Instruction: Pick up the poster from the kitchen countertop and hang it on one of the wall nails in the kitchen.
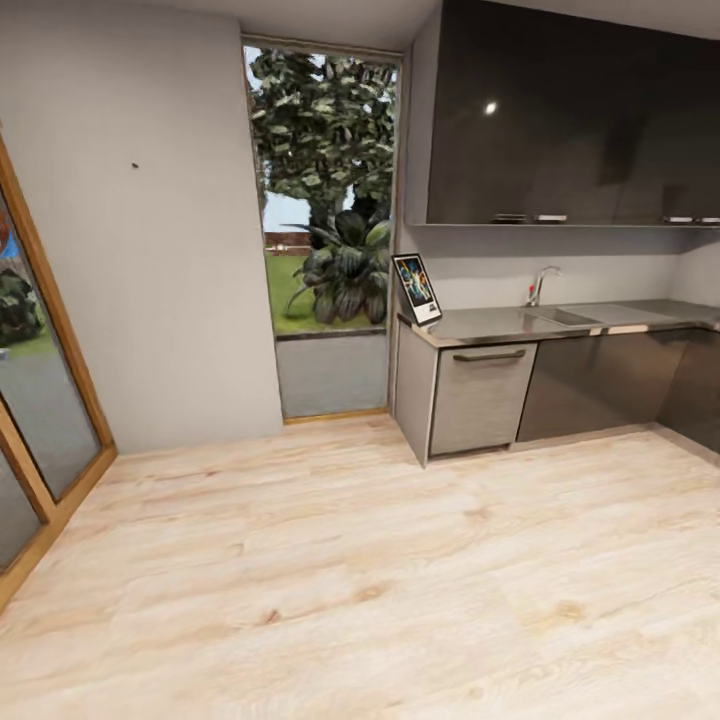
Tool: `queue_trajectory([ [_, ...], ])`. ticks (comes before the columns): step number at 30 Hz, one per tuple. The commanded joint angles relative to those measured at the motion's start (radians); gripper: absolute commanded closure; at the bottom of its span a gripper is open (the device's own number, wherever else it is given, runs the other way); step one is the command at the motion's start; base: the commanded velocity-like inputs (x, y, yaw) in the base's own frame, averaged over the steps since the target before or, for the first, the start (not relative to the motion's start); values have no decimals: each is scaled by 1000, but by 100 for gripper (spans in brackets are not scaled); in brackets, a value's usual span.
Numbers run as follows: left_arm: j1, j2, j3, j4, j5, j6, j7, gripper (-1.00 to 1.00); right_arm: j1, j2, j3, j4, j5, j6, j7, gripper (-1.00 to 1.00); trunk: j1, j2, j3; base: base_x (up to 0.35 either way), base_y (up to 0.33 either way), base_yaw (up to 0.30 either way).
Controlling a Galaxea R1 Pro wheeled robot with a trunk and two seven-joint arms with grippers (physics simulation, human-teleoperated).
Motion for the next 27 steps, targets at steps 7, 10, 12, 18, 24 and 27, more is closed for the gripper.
queue_trajectory([
  [7, 0, 0, 1, -2, 0, -1, 0, -100, -1, 0, 2, 1, 0, -3, -1, -100, 1, 0, 0, 324, 0, -144],
  [10, 0, 0, 1, -2, 0, 0, 0, -100, -1, 0, 2, 1, 0, -3, -1, -100, 1, 0, 0, 325, 0, -36],
  [12, 0, 0, 1, -2, 0, 0, 0, -100, -1, 0, 3, 0, 0, -3, -1, -100, 1, 0, 0, 326, 0, -15],
  [18, 0, 0, 1, -2, 0, 0, 0, -100, -1, 1, 3, 1, 0, -3, -1, -100, 1, 0, 0, 327, 0, -6],
  [24, 0, 0, 1, -2, 0, 0, 0, -100, -1, 2, 3, 0, 0, -3, -1, -100, 1, 0, 0, 328, 0, -1],
  [27, 0, 0, 1, -1, 0, 0, 0, -100, -1, 2, 4, 0, 0, -3, -1, -100, 1, 0, 0, 329, 0, 0],
])
